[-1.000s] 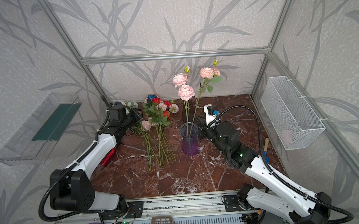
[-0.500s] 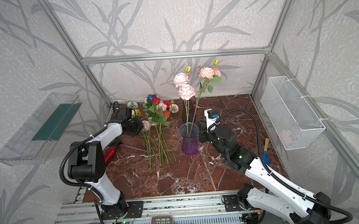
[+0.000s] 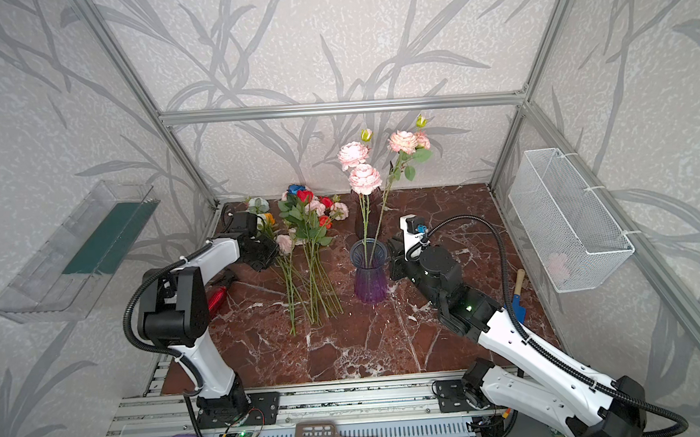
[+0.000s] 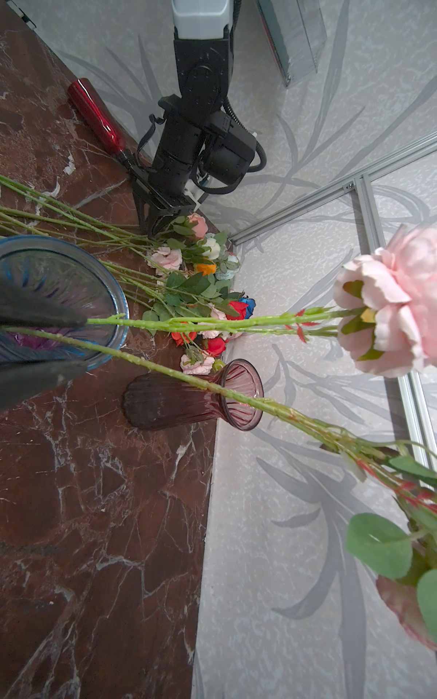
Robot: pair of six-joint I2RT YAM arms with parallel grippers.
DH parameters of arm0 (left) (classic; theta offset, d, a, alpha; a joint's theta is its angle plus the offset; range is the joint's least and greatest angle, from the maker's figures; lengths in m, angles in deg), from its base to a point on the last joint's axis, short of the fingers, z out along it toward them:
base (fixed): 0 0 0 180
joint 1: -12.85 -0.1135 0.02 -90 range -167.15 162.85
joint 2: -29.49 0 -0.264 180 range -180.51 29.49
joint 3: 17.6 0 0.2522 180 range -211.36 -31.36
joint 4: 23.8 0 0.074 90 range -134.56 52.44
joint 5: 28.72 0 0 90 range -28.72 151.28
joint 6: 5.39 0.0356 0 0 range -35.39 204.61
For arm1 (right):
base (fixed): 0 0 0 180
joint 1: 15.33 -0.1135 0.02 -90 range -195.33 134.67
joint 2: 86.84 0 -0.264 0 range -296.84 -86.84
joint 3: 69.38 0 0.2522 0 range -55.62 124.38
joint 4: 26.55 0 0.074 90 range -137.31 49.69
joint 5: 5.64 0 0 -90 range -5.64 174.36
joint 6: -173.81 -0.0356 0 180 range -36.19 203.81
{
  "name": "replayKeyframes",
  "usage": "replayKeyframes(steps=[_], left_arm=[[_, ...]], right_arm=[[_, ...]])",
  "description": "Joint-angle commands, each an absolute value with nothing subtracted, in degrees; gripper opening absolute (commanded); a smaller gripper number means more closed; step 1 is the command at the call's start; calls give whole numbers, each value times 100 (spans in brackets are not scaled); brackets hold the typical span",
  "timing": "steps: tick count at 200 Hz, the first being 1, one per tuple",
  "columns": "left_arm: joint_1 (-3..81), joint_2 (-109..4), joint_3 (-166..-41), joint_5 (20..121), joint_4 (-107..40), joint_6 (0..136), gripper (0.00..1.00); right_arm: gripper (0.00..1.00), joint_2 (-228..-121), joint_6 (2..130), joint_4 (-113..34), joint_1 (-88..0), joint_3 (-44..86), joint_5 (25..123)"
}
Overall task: Arrange the flowers into the vase
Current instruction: 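Open the right gripper at the vase while the left gripper closes on rose stems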
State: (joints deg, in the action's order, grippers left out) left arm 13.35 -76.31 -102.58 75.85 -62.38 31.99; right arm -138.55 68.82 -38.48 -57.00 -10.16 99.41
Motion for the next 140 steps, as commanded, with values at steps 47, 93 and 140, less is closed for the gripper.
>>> replayKeyframes(steps=[47,93,140], left_arm=[[1244,-7899,-10360,7461,-6014,3395,20],[1208,-7834,-10279,7457,-5879,3405,7],[1213,-7447,-10299,7403,-5910,3542,1]], right_arm=[[18,-13703,6922,-3776,-5715,-947,10027],[18,-13592,6922,-3837,-5717,-964,10028],[18,-13475,6918,-3899,-5716,-974,10060]])
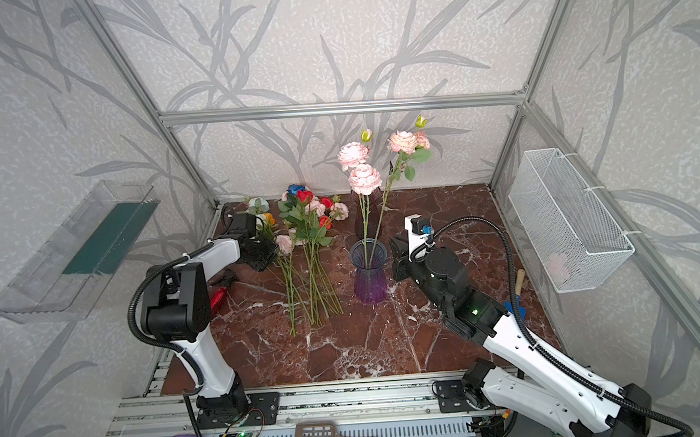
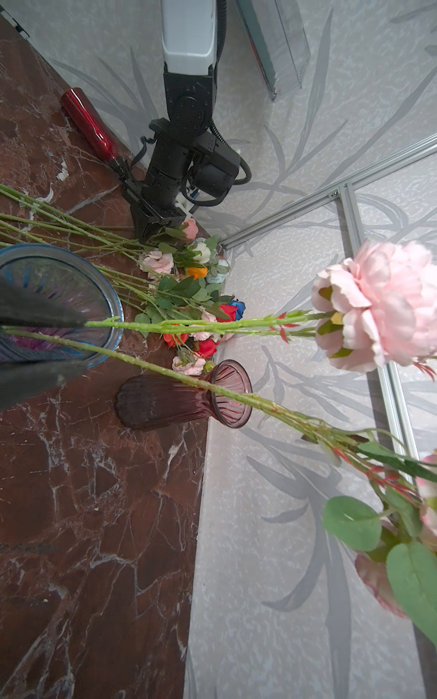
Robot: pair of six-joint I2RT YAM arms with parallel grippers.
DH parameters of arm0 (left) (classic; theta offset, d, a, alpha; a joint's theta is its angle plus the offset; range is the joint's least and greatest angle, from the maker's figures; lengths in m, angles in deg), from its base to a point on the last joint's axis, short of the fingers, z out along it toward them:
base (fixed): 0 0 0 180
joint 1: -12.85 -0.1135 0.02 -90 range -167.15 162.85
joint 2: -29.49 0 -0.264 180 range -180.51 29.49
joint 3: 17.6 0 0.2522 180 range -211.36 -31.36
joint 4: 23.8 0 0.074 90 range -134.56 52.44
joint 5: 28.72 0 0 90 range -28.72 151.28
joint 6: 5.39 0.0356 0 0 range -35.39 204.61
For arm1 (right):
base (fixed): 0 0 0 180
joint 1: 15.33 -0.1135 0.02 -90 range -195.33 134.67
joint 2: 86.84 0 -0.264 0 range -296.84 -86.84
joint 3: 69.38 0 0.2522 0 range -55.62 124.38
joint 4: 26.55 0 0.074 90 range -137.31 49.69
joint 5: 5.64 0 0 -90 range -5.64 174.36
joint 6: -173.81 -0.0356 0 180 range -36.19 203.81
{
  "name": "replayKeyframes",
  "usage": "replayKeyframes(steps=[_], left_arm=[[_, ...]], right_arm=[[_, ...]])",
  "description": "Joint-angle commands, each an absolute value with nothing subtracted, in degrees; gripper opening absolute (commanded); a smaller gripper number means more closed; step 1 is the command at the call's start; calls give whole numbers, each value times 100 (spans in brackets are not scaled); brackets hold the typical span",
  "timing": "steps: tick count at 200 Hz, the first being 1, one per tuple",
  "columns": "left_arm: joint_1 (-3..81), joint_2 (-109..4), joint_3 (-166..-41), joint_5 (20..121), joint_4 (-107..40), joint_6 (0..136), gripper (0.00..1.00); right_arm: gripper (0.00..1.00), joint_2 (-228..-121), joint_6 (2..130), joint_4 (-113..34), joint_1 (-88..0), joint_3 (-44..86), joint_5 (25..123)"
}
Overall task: Arrange the flowers into the vase
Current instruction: 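Open the right gripper at the vase while the left gripper closes on rose stems, then lift a pink rose stem with the left gripper toward the right gripper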
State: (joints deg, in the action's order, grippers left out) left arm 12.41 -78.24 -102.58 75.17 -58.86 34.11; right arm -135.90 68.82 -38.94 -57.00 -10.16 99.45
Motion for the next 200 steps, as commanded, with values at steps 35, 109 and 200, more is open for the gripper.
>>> replayKeyframes(steps=[35,109,200], left_arm=[[1223,-6968,-10691,6957,-6398,4212,0],[1449,-6457,-11377,6216,-7081,5447,0],[1625,-4808,-10581,8898,-5012,5431,0]], right_arm=[[18,-13457,6904,-3904,-5715,-947,10077],[18,-13650,6807,-3787,-5712,-877,9950],[21,-13687,6908,-4074,-5717,-369,9188]])
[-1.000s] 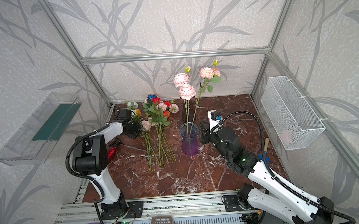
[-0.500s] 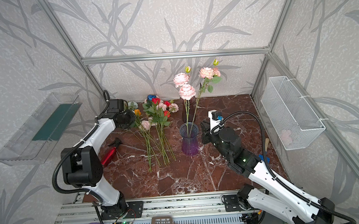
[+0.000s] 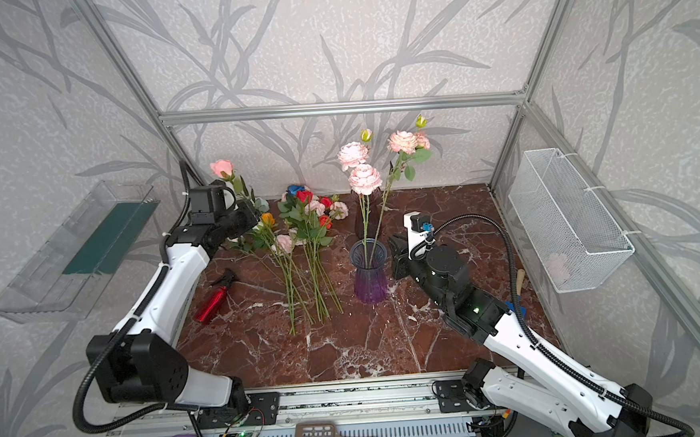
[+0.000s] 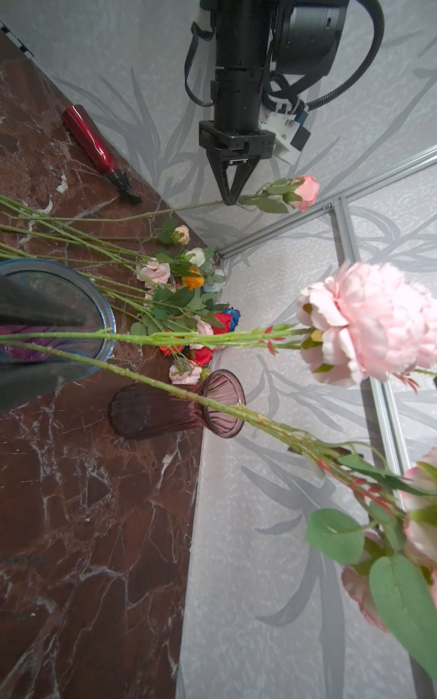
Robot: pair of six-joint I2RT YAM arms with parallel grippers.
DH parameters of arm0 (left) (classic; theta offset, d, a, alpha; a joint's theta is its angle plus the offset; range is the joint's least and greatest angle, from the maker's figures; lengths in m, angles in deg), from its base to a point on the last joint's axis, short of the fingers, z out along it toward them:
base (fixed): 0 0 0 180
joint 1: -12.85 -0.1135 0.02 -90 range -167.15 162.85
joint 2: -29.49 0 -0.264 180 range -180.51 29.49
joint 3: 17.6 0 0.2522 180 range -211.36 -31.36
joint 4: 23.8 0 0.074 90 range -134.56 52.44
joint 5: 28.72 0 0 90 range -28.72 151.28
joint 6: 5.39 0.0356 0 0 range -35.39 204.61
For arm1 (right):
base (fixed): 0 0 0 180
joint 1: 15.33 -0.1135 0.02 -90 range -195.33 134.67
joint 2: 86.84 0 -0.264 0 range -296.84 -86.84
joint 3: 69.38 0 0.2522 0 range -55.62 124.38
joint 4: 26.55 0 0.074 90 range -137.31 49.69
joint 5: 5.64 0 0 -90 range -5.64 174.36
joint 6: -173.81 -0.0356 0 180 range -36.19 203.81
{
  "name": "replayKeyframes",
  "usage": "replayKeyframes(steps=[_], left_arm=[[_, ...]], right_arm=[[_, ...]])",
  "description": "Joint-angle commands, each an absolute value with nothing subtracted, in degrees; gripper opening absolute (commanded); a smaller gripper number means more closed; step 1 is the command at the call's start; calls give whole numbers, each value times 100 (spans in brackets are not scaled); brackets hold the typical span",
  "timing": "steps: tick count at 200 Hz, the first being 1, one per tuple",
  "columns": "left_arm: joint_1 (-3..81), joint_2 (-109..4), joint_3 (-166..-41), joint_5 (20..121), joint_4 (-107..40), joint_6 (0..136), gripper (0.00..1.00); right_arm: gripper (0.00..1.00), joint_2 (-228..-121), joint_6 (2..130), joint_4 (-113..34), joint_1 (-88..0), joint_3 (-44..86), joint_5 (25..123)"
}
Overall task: Arrange the flowers into the vase
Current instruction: 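Lift a pink rose stem with the left gripper toward the right gripper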
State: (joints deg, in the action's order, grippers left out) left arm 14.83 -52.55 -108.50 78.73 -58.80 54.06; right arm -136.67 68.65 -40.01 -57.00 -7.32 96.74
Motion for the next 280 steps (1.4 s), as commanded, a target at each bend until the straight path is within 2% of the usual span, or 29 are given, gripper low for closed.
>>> replayKeyframes(steps=[1,44,91,146,208,221,263,274,280], left_arm=[[1635,-4779,-10559,8924,-4982,5434,0],[2316,-3659,-9660,9783,-3219,5656,1],[3085,-3283,-9573,10462,-2926,5829,1],[3157,-3208,-9517,10797,-2610,5572,0],[3166,-3279,-9517,10904,-2553,5482,0],[3175,-3310,-9508,10948,-2493,5433,0],[3175,-3326,-9474,10997,-2402,5384,0],[3175,-3327,-9466,10989,-2403,5401,6],[3167,-3314,-9449,10965,-2389,5398,14]], right_arm=[[22,-13695,6906,-4079,-5717,-363,9164],[27,-14104,6967,-4070,-5919,180,8415],[34,-14861,7353,-4082,-6577,975,8375],[36,-15805,7291,-4360,-6719,1740,8011],[35,-16397,7259,-4472,-6728,2306,7758],[32,-16476,7266,-4477,-6723,2378,7740],[6,-16611,7324,-4467,-6727,2572,7719],[1,-16612,7331,-4431,-6728,2582,7708],[0,-16612,7335,-4420,-6727,2569,7694]])
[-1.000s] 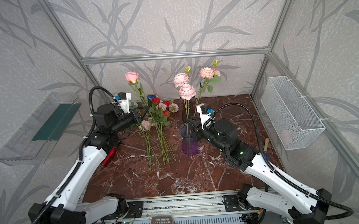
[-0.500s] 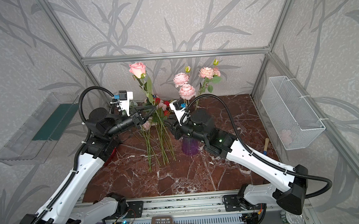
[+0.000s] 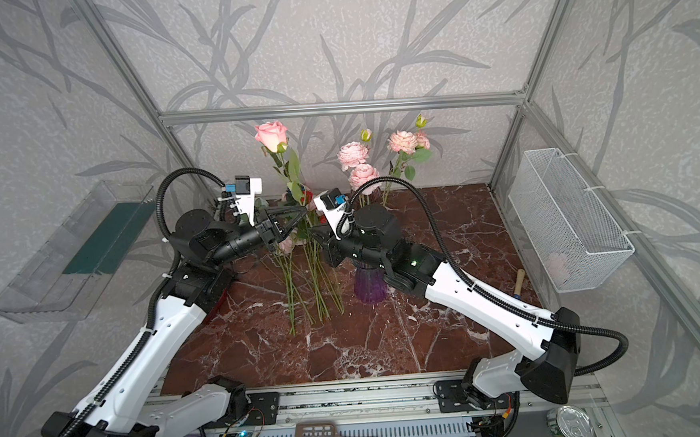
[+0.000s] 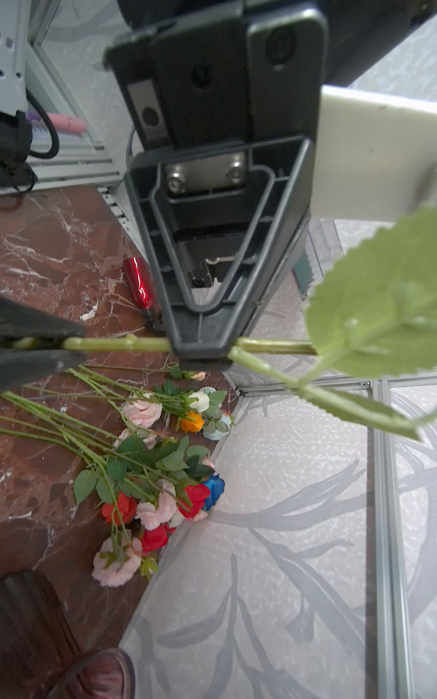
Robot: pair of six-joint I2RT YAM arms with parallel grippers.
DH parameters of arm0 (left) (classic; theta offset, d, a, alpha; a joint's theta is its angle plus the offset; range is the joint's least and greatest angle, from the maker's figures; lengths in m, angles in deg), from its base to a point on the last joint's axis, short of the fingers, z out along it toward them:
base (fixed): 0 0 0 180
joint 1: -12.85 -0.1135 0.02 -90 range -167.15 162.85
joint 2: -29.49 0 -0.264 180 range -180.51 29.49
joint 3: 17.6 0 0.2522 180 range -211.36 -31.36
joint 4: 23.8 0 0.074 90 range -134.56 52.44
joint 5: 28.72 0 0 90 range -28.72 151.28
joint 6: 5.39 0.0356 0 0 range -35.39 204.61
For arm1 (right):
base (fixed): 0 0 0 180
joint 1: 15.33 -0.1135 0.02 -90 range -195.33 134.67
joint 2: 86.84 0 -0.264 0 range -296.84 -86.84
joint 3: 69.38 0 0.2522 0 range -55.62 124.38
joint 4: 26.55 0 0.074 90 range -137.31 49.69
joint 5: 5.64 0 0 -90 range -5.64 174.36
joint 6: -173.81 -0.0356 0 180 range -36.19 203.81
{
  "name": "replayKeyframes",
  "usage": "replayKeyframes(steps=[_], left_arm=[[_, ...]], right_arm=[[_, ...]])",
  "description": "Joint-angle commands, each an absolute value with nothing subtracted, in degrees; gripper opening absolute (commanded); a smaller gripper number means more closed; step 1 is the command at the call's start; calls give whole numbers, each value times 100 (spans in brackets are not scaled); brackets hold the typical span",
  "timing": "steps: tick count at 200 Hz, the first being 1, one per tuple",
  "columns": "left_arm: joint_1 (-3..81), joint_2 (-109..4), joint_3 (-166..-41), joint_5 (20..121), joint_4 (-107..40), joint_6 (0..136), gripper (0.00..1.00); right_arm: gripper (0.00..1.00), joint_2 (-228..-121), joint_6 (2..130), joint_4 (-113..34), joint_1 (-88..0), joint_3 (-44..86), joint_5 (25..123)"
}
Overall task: Arrange the flowers into the vase
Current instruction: 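Lift a pink rose stem with the left gripper toward the right gripper, then grasp the stem with the right gripper while the left gripper opens and withdraws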
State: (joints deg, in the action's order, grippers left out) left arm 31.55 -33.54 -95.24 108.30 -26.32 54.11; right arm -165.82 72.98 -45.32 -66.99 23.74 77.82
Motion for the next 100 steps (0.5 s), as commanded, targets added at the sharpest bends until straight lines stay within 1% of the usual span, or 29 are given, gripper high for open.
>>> replayKeyframes(steps=[1,4,7,16,30,34,47,59,87,100], left_arm=[[3167,-3316,-9448,10963,-2387,5404,16],[3166,-3311,-9436,10940,-2385,5406,22],[3166,-3304,-9425,10912,-2385,5408,27],[3150,-3271,-9382,10830,-2370,5432,32],[3101,-3199,-9325,10669,-2363,5467,48],[3082,-3168,-9309,10585,-2383,5495,51],[3011,-3046,-9220,10328,-2350,5503,57],[2944,-2909,-9047,9934,-2218,5461,62],[2719,-2524,-8415,8442,-1688,5176,68],[2579,-2364,-8132,7757,-1483,4970,69]], right_arm=[[0,-16612,7339,-4419,-6727,2569,7696],[0,-16608,7343,-4409,-6728,2564,7698],[0,-16604,7342,-4404,-6728,2559,7694],[0,-16587,7343,-4373,-6728,2538,7706],[0,-16553,7357,-4365,-6721,2508,7739],[0,-16531,7356,-4353,-6725,2493,7755],[0,-16445,7387,-4291,-6727,2413,7838],[0,-16329,7417,-4197,-6727,2305,7955],[0,-16015,7570,-4058,-6720,2118,8351],[0,-15874,7687,-4009,-6719,2067,8544]])
